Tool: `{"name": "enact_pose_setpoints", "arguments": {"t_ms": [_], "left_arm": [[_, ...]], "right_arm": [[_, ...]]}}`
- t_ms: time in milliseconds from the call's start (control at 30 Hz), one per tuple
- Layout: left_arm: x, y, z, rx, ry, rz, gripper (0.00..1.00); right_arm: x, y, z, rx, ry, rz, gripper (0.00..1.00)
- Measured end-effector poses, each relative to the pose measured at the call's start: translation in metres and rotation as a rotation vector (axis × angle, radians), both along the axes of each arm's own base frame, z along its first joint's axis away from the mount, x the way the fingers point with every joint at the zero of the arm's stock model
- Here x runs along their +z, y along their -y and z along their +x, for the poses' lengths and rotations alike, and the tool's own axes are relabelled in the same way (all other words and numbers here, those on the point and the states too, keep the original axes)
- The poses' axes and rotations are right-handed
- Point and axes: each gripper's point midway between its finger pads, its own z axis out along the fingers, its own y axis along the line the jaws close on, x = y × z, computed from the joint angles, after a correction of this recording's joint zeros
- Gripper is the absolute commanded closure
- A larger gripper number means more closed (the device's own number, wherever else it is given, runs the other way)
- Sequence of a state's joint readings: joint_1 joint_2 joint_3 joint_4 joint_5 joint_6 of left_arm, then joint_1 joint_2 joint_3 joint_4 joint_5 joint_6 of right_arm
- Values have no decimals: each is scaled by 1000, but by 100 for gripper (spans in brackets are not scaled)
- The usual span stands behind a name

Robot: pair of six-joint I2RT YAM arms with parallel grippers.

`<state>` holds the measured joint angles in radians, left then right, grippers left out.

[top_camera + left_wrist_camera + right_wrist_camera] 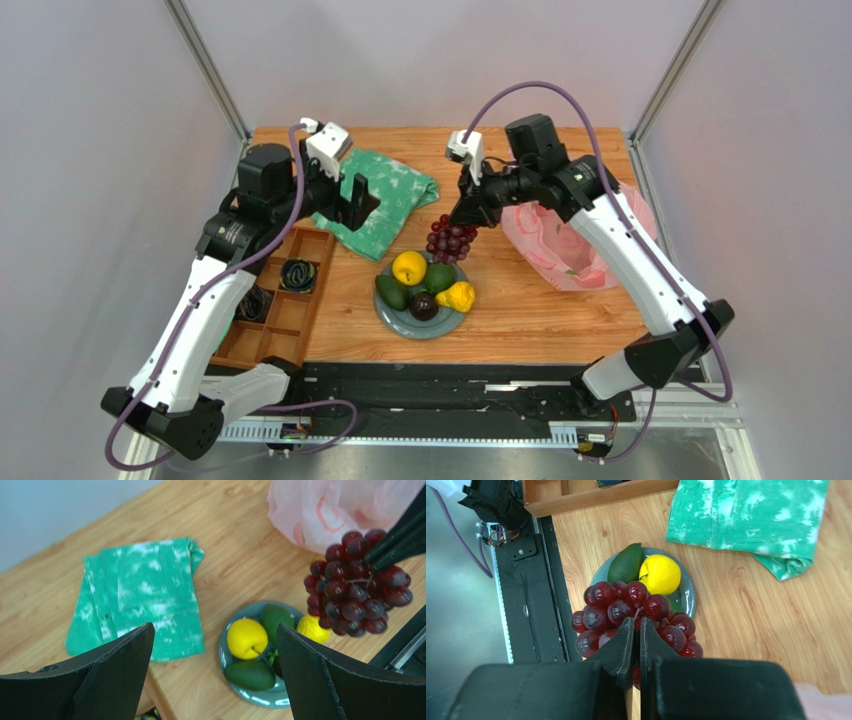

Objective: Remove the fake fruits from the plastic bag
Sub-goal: Place the fake fruit on the plate.

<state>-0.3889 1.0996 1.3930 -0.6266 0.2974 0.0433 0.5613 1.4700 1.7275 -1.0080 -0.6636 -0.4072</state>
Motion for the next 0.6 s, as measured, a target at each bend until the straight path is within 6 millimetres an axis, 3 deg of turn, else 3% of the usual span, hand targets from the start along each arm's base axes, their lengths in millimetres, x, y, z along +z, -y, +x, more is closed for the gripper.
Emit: {"name": "enact_pose_setpoints", "arguments": {"t_ms": [233,367,600], "left_arm": [[-55,-47,-14,125,-116,47,1],[-62,-71,-18,202,-130,15,1],[-65,-86,-20,254,-145,-72,2]], "right_arm": [[-38,-39,12,58,-66,-40,100],[-51,-56,4,106,-80,-56,100],[-68,-76,-1,149,-95,-71,100]]}}
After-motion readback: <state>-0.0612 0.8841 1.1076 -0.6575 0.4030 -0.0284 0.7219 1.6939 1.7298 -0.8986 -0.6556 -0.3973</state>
